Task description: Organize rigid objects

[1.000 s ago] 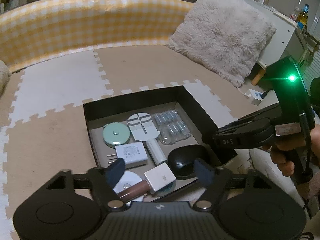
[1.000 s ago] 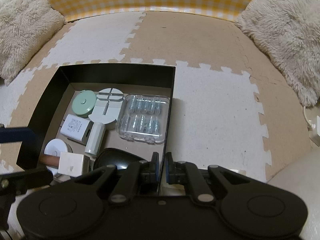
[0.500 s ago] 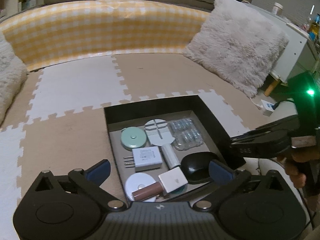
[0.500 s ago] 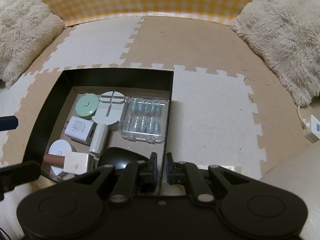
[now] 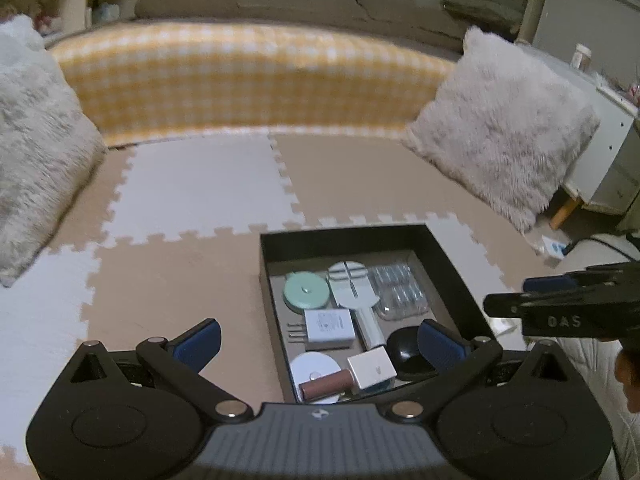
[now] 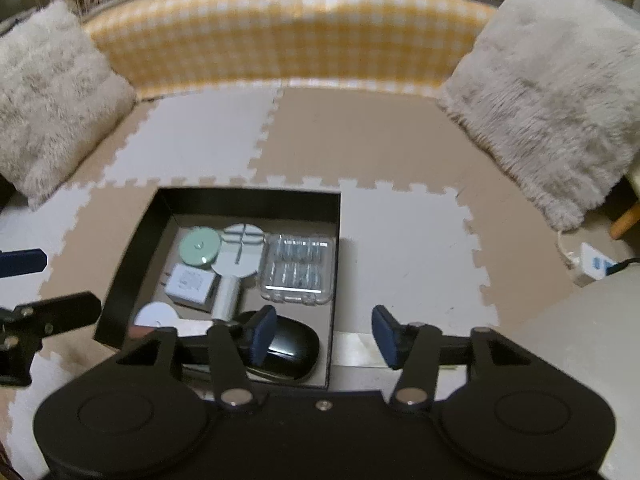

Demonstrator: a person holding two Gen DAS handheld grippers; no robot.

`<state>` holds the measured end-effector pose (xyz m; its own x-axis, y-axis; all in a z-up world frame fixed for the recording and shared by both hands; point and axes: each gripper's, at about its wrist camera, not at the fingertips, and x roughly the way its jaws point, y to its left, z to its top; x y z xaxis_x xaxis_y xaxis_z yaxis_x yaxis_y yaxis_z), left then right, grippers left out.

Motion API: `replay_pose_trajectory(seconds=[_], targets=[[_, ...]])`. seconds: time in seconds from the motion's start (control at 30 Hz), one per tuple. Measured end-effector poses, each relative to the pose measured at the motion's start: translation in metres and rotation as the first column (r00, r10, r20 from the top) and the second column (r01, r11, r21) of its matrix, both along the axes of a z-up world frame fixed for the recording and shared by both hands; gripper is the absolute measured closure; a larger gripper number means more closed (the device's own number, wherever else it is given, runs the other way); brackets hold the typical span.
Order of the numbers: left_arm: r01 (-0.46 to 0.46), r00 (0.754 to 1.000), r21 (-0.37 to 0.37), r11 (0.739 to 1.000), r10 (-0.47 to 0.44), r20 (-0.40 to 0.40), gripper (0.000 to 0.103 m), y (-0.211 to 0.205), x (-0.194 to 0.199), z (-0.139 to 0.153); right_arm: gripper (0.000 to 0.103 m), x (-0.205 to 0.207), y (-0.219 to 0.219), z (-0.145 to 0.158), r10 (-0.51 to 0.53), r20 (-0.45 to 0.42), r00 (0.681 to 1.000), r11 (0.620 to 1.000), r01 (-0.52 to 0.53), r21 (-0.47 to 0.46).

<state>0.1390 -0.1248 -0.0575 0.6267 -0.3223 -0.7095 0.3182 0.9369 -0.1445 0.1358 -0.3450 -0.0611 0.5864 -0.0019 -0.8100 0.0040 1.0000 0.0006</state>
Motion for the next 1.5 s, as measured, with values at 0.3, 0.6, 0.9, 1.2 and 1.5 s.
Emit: replay_pose_trajectory(seconds=[0.3, 0.6, 0.9, 1.2, 1.5], targets=[[-0.02, 0.996, -0.005, 1.0, 0.02, 0.09, 0.0, 0.019, -0.04, 0.044, 0.03, -0.044, 0.02, 0.058, 0.022, 0.129, 0.991, 1.0, -0.021, -0.008], [-0.065, 0.979, 0.012, 0.998, 0.061, 0.196, 0.0, 0.04, -0.089, 0.078, 0.012, -0.1, 0.034, 0.094, 0.017, 0.234, 0.972, 0.999, -0.009, -0.037], [-0.088, 0.963, 0.016, 0.996, 0.081, 0.258, 0.0, 0.054, -0.131, 0.084, 0.001, -0.154, 0.043, 0.107, -0.023, 0.333, 0.943, 0.997, 0.048, -0.067], [-0.108, 0.945, 0.022, 0.994, 0.096, 0.312, 0.0, 0.064, -0.159, 0.073, 0.0, -0.183, 0.05, 0.095, -0.029, 0.385, 0.922, 0.997, 0.056, -0.059], [-0.142, 0.939, 0.037, 0.989, 0.122, 0.322, 0.0, 0.065, -0.168, 0.059, 0.0, -0.196, 0.05, 0.082, -0.03, 0.413, 0.91, 0.997, 0.055, -0.048]])
